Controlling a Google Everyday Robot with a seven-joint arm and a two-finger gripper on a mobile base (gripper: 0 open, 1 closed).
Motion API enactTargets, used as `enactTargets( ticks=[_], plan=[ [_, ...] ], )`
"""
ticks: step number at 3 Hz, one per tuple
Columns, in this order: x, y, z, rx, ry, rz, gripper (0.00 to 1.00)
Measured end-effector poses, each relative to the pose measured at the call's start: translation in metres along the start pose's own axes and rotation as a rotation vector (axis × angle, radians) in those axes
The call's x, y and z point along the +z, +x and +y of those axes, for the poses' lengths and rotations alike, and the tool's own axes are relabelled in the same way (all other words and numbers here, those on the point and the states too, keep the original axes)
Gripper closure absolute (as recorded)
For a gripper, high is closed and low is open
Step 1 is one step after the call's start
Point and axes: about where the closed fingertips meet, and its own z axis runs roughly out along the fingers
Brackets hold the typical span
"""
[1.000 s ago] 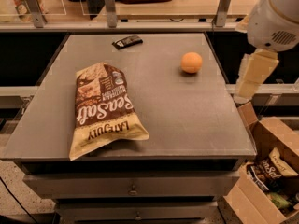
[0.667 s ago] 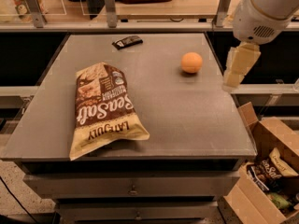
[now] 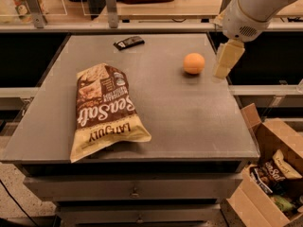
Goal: Move orange near rxbar chocolate
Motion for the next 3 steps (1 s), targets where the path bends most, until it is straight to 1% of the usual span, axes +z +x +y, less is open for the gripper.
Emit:
enactTargets(
  ticks=[1,2,3],
  plan=[
    [0.032,-0.006,-0.015,0.0,-0.004,-0.023,0.0],
    [0.059,-0.005,-0.026,0.016,-0.01,-0.063,0.0],
    [0.079,-0.004,-0.036,0.049,-0.022,-0.124,0.0]
  ],
)
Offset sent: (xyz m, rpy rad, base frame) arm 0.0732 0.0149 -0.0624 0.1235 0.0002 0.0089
